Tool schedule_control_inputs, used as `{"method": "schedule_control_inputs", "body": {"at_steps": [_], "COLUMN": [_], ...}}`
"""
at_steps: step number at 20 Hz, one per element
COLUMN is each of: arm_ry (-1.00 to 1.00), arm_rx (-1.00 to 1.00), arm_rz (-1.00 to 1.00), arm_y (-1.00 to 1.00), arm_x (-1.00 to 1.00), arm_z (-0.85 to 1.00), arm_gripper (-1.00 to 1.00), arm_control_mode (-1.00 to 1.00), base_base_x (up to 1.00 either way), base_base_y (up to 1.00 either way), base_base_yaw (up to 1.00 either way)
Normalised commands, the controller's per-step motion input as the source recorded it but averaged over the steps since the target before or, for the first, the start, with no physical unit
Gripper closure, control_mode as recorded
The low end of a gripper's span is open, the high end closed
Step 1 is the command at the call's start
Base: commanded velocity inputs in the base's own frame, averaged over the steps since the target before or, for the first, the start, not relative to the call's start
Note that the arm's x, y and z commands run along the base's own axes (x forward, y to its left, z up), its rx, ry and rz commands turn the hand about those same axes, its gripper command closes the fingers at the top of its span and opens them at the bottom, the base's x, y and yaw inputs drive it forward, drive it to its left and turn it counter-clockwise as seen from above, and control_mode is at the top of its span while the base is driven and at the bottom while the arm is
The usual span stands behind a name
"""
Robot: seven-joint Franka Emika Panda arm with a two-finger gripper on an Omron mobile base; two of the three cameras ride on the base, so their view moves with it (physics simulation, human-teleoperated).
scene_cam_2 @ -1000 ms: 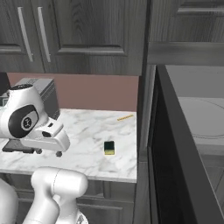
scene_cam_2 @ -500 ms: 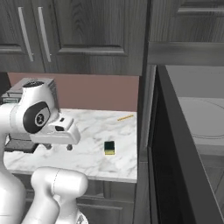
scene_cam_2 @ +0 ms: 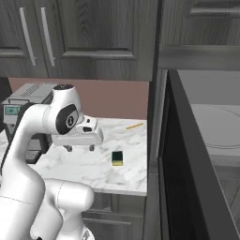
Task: Place the sponge inside the microwave to prepare for sanitizing.
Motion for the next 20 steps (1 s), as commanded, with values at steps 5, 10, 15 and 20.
{"method": "schedule_control_inputs", "body": {"at_steps": [5,10,15,20], "arm_ry": [-0.09,-0.02,0.06,0.05], "arm_rx": [0.04,0.00,-0.01,0.00], "arm_rz": [0.09,0.00,0.00,0.00], "arm_y": [-0.35,-0.27,-0.18,-0.12], "arm_x": [0.70,0.72,0.60,0.62], "arm_z": [-0.65,-0.49,-0.02,-0.02], "arm_gripper": [-1.00,-1.00,-1.00,-1.00], "arm_control_mode": [-1.00,-1.00,-1.00,-1.00], "base_base_x": [0.00,0.00,0.00,0.00], "base_base_y": [0.00,0.00,0.00,0.00], "base_base_yaw": [0.00,0.00,0.00,0.00]}}
